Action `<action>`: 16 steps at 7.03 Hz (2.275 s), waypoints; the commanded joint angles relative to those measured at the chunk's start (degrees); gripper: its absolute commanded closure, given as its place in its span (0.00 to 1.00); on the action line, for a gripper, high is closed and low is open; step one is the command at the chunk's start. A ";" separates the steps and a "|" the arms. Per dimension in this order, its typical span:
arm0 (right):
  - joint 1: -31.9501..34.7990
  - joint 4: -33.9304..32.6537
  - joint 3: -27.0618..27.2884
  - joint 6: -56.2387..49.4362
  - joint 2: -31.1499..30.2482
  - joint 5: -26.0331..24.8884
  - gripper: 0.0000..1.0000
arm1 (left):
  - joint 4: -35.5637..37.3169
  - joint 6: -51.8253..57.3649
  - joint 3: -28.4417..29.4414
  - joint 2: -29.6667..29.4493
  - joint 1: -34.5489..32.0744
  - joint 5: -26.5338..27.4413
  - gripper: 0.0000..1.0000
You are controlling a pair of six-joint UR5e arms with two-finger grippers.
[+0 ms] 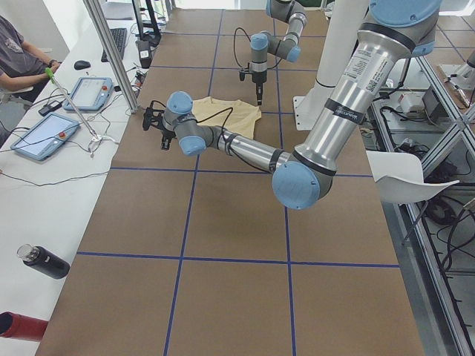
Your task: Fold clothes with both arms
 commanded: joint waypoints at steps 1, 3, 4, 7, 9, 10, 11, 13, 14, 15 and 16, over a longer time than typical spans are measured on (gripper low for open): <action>0.00 0.13 1.85 21.50 -0.45 -4.57 0.32 | 0.09 -0.02 0.04 0.00 0.12 0.01 0.44; -1.57 0.13 1.77 43.15 -0.63 -14.57 0.32 | 0.00 -0.02 0.04 -0.09 0.12 0.01 0.44; -3.67 0.04 1.68 49.43 -0.98 -18.98 0.32 | 0.09 -0.02 0.04 -0.09 0.21 0.01 0.44; -5.80 0.04 0.54 49.67 -0.90 -21.65 0.11 | 0.00 -0.02 -0.05 -0.09 0.21 0.10 0.43; -5.72 0.22 -0.34 49.50 -0.72 -23.84 0.12 | 0.00 -0.02 -0.05 -0.09 0.30 0.10 0.43; -5.72 3.44 -2.00 49.50 -0.63 -24.20 0.14 | 0.00 -0.02 -0.05 -0.09 0.30 0.10 0.43; -5.72 4.78 -3.58 49.41 -0.63 -24.21 0.14 | 0.00 -0.02 -0.05 -0.09 0.30 0.10 0.43; -5.80 4.79 -3.59 49.76 -0.63 -24.12 0.17 | 0.00 -0.02 -0.05 -0.09 0.30 0.10 0.43; -5.81 4.79 -3.68 50.20 -0.46 -24.12 0.37 | 0.00 -0.02 -0.05 -0.09 0.30 0.10 0.43; -5.81 4.79 -3.68 50.20 -0.63 -24.12 0.86 | 0.00 -0.02 -0.05 -0.09 0.39 0.10 0.43; -5.81 4.79 -3.60 50.11 -0.54 -24.12 1.00 | 0.00 -0.02 -0.05 -0.09 0.39 0.10 0.43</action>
